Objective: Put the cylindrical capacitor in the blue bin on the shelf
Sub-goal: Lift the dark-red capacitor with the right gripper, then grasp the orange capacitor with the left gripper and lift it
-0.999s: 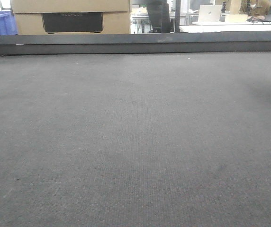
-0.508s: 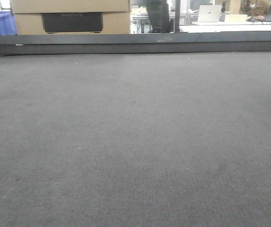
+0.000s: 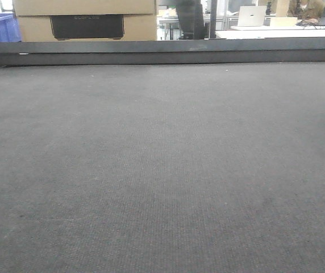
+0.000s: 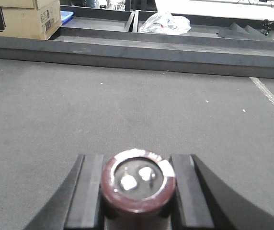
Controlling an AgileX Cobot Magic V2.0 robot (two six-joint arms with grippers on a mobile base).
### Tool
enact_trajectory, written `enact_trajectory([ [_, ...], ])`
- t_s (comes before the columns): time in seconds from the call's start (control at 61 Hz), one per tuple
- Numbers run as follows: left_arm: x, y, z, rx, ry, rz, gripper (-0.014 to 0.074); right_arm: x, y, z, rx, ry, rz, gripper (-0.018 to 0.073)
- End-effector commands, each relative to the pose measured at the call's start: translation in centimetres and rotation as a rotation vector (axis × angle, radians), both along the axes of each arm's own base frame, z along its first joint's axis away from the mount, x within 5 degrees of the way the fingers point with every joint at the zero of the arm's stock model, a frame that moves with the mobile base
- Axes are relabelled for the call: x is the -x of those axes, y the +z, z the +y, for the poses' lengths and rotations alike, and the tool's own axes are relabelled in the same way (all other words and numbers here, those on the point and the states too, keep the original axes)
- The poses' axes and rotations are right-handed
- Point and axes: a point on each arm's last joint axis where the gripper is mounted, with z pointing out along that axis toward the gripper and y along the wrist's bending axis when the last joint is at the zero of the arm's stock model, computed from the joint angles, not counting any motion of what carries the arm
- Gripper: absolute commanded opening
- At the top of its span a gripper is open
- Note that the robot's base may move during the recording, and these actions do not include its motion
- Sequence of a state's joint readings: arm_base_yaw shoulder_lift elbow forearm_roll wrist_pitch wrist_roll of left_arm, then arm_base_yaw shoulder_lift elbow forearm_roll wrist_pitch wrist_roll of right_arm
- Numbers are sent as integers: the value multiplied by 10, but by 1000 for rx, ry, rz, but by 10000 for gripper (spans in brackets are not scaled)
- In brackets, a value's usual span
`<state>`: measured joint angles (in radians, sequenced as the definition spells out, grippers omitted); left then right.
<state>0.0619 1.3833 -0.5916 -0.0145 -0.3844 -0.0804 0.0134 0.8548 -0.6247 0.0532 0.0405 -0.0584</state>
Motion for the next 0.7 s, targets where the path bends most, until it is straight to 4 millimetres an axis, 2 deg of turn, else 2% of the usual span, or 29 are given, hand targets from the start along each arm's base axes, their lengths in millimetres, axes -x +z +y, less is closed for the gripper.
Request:
enact_trajectory([
  [0.0, -26, -8, 2, 1, 2, 3, 580, 1, 2, 0, 7, 1, -20, -160],
  [0.131, -55, -25, 4, 4, 2, 47, 580, 1, 2, 0, 7, 1, -20, -160],
  [0.262, -74, -43, 5, 6, 2, 87, 580, 1, 0, 0, 7, 1, -17, -160],
  [0.508, -97, -67, 7, 3, 3, 59, 580, 1, 0, 0, 7, 1, -23, -160],
  [0.688, -105, -80, 7, -2, 4, -10, 580, 1, 0, 0, 7, 1, -23, -160],
])
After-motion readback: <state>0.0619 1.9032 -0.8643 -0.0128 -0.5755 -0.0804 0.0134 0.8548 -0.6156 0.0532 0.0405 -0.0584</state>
